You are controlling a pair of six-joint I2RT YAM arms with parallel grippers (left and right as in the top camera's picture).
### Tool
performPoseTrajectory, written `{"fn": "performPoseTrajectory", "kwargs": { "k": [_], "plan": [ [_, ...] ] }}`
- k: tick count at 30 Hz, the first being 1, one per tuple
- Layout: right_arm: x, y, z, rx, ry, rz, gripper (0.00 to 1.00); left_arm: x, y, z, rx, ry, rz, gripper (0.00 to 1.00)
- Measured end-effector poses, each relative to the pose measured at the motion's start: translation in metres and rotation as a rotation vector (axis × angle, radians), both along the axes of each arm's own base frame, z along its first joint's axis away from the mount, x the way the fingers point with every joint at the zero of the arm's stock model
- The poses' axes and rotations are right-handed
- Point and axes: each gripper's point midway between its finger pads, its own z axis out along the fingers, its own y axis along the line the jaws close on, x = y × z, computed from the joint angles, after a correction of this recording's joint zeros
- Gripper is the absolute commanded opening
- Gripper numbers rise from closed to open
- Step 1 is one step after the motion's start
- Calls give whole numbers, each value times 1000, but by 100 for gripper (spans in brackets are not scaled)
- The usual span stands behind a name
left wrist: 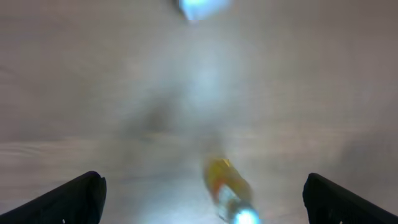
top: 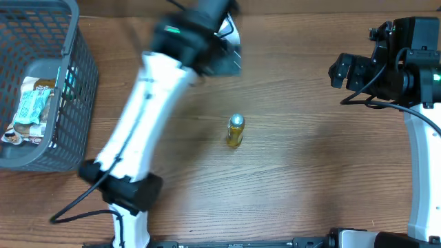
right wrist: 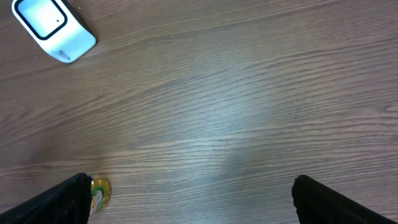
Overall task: Scan the item barcode
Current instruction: 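Move the left gripper back into the basket and grasp the Kleenex pack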
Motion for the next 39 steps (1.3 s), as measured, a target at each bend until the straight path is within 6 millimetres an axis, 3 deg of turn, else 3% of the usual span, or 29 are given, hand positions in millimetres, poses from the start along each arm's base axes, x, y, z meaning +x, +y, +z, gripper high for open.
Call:
{"fn": "performPoseTrajectory", "kwargs": {
  "k": [4,8,14,20,25,27,35,39],
  "plan": [
    [0,0,0,-1,0,0,100,19,85,55,42,-154,150,100],
    [0,0,0,0,0,0,100,27,176,88,103,-258,308,99],
    [0,0,0,0,0,0,100,11,295,95,178,-266,548,100],
    [0,0,0,0,0,0,100,-6,368,103,239,-295,675,100],
    [0,0,0,0,0,-1,100,-4,401,84,269,-241,590,98],
    [0,0,0,0,0,1,100,4,406,61,256,-182,529,98],
    [0,0,0,0,0,0,100,40,406,-66,86,82,304,99],
    [0,0,0,0,1,0,100,49,397,-104,15,135,209,98]
  ]
}}
